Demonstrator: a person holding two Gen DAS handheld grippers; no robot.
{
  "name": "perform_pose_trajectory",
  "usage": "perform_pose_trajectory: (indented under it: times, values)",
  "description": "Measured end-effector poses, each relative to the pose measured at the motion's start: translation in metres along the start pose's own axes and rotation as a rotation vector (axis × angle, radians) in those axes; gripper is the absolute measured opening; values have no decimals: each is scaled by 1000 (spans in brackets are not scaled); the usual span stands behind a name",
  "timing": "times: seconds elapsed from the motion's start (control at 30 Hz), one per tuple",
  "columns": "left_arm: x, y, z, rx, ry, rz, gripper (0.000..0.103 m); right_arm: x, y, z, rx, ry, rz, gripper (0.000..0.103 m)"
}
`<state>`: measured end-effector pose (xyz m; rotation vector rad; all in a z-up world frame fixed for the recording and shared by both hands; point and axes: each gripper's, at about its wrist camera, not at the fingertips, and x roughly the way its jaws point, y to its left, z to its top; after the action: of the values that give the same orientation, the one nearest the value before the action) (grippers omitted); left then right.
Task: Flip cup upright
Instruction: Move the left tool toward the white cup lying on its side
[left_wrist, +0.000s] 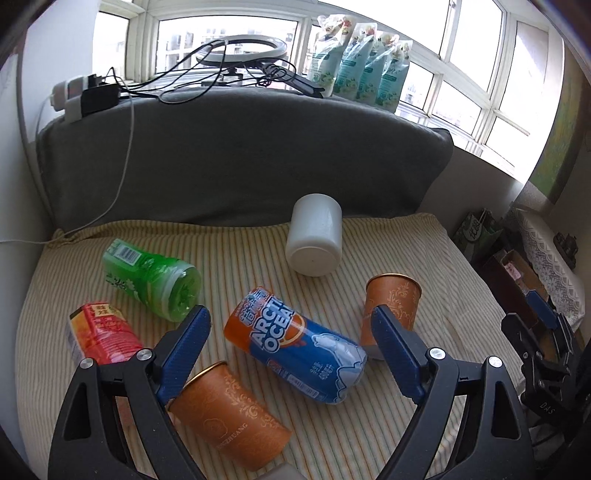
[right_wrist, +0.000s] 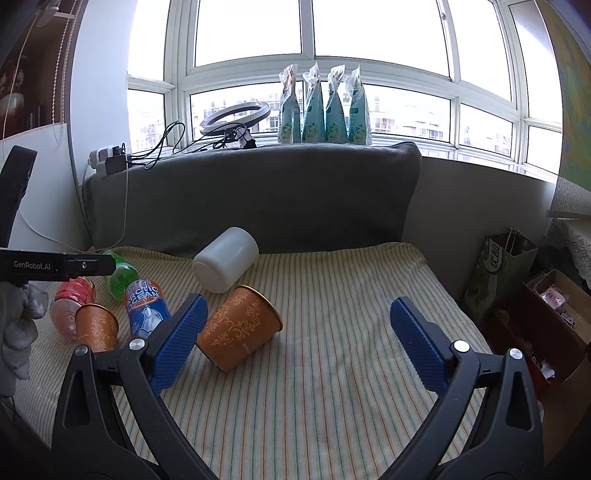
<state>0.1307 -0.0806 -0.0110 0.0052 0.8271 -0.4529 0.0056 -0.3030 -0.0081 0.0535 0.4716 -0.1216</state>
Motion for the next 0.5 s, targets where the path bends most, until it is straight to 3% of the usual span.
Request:
perform_pose_trajectory:
  times: [0.17, 0.5]
  values:
    - [30, -15, 28, 53, 81, -42, 88, 9, -10, -3, 12, 16, -17, 101]
    - [109, -21, 79, 3, 290, -121, 87, 23, -35, -11, 39, 47, -48, 101]
